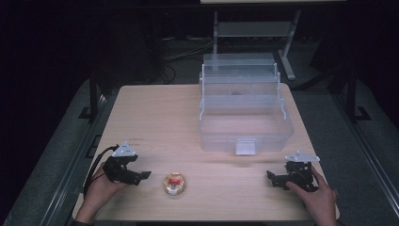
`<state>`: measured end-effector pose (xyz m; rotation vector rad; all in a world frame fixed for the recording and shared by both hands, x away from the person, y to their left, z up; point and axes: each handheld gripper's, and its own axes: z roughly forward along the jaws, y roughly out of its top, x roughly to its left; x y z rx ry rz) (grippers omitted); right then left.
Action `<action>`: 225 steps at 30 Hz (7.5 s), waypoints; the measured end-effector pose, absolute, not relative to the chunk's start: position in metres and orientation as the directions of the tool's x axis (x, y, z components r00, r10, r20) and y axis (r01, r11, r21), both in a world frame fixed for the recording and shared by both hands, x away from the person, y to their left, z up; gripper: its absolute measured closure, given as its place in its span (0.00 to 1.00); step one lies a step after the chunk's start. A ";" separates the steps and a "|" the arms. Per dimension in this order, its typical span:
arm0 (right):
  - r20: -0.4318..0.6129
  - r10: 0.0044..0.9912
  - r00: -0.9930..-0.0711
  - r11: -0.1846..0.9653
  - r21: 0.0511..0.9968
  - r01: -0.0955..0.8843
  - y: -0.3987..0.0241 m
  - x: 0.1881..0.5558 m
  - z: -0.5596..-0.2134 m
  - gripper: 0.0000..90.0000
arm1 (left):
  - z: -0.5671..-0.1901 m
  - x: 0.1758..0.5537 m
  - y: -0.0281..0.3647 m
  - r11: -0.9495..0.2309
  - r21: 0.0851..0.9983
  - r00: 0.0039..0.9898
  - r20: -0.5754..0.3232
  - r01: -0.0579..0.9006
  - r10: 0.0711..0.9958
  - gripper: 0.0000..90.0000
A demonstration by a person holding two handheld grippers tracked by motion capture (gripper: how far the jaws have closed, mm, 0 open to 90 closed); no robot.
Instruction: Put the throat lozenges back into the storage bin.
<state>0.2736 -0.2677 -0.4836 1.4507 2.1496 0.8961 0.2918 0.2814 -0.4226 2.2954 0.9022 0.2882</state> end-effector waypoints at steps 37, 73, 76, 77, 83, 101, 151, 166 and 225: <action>0.028 0.923 -0.385 0.258 0.696 0.670 -0.268 0.274 -0.484 0.00 | -0.407 0.298 0.235 -0.625 0.610 0.804 -0.032 0.487 0.594 0.16; 0.028 0.923 -0.385 0.258 0.696 0.670 -0.268 0.274 -0.484 0.00 | -0.419 0.290 0.193 -0.712 0.546 0.866 -0.051 0.442 0.498 0.16; 0.028 0.923 -0.385 0.258 0.696 0.670 -0.268 0.274 -0.484 0.00 | -0.422 0.289 0.188 -0.725 0.536 0.873 -0.048 0.433 0.486 0.16; 0.028 0.923 -0.385 0.258 0.696 0.670 -0.268 0.274 -0.484 0.00 | -0.422 0.289 0.188 -0.725 0.536 0.873 -0.048 0.433 0.486 0.16; 0.028 0.923 -0.385 0.258 0.697 0.669 -0.268 0.274 -0.484 0.00 | -0.427 0.287 0.182 -0.745 0.515 0.883 -0.050 0.424 0.468 0.16; 0.028 0.923 -0.385 0.258 0.697 0.670 -0.268 0.274 -0.484 0.00 | -0.433 0.283 0.173 -0.764 0.500 0.895 -0.055 0.409 0.443 0.16; 0.028 0.923 -0.385 0.258 0.696 0.670 -0.268 0.274 -0.484 0.00 | -0.444 0.282 0.165 -0.813 0.440 0.911 -0.033 0.383 0.411 0.22; 0.028 0.923 -0.385 0.258 0.696 0.670 -0.268 0.274 -0.484 0.00 | -0.430 0.286 0.161 -0.801 0.456 0.910 -0.048 0.387 0.412 0.22; 0.028 0.923 -0.385 0.258 0.697 0.669 -0.268 0.274 -0.484 0.00 | -0.375 0.326 0.132 -0.812 0.482 0.928 -0.006 0.329 0.372 0.22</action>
